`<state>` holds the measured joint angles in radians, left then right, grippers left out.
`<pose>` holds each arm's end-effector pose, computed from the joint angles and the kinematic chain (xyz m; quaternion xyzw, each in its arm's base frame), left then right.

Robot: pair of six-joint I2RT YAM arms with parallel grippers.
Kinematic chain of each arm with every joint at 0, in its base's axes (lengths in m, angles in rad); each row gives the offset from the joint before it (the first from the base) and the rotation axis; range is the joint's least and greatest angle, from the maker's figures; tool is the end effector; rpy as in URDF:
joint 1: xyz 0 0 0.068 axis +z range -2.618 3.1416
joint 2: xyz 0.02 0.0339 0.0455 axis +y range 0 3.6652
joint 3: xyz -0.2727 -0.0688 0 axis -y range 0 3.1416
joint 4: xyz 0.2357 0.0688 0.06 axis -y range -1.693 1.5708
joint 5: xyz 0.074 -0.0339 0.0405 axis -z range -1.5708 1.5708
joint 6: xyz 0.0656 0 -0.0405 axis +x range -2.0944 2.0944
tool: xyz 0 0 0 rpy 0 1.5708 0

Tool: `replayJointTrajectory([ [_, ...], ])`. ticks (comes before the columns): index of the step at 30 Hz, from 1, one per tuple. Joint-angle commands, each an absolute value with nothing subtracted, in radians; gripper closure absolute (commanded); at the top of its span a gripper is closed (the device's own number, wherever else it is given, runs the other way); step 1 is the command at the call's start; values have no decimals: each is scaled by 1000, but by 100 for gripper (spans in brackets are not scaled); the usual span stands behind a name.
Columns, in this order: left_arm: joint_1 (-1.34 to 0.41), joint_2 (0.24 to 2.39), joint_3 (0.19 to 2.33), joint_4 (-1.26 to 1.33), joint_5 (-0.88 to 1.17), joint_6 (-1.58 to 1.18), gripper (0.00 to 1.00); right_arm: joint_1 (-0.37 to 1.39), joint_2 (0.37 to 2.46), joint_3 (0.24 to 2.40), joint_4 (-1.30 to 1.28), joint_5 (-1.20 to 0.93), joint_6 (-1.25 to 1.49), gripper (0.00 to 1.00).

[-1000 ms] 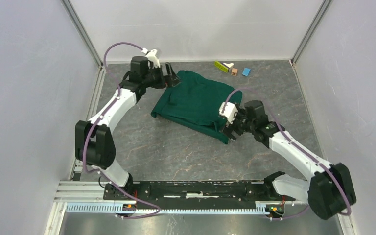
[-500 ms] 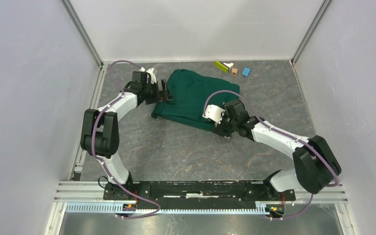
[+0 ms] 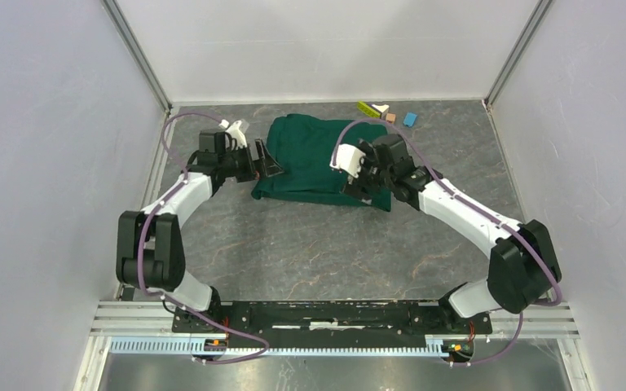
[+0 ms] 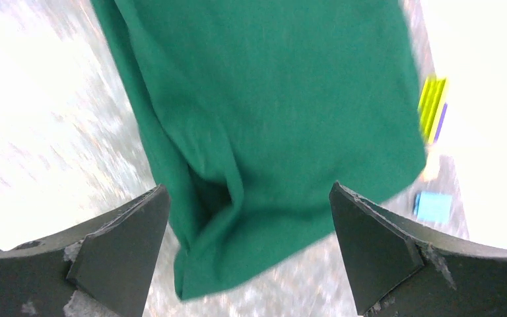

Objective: Open and lay out the surgical kit
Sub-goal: Move the surgical kit at the center of the board.

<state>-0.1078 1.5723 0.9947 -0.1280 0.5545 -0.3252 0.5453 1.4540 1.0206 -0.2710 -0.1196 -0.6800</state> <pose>0.3437 -0.0719 0.2236 0.0193 0.8805 -0.3293 0.3404 0.2809 0.1796 0.2497 -0.5415 0.7268 0.0259 0.4217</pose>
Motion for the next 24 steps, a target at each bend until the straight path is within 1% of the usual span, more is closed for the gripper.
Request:
replayJointTrajectory([
  [1,-57,1465,962,-25,681,-368,3,602,1488,1174,-236,-364,-657,1],
  [3,-30,1437,951,-24,675,-379,2,627,1555,1235,-228,-386,-644,1],
  [4,-15,1423,945,-28,665,-382,1,642,1594,1270,-222,-401,-628,4],
  [9,85,1351,921,-40,611,-379,0,714,1774,1445,-227,-455,-582,10],
  [14,158,1280,909,-59,616,-374,0,776,1883,1519,-228,-460,-583,14],
  [19,193,1228,889,-63,618,-367,0,797,1973,1594,-240,-452,-568,17],
  [24,210,1228,886,-50,629,-396,0,799,2040,1655,-247,-442,-542,24],
])
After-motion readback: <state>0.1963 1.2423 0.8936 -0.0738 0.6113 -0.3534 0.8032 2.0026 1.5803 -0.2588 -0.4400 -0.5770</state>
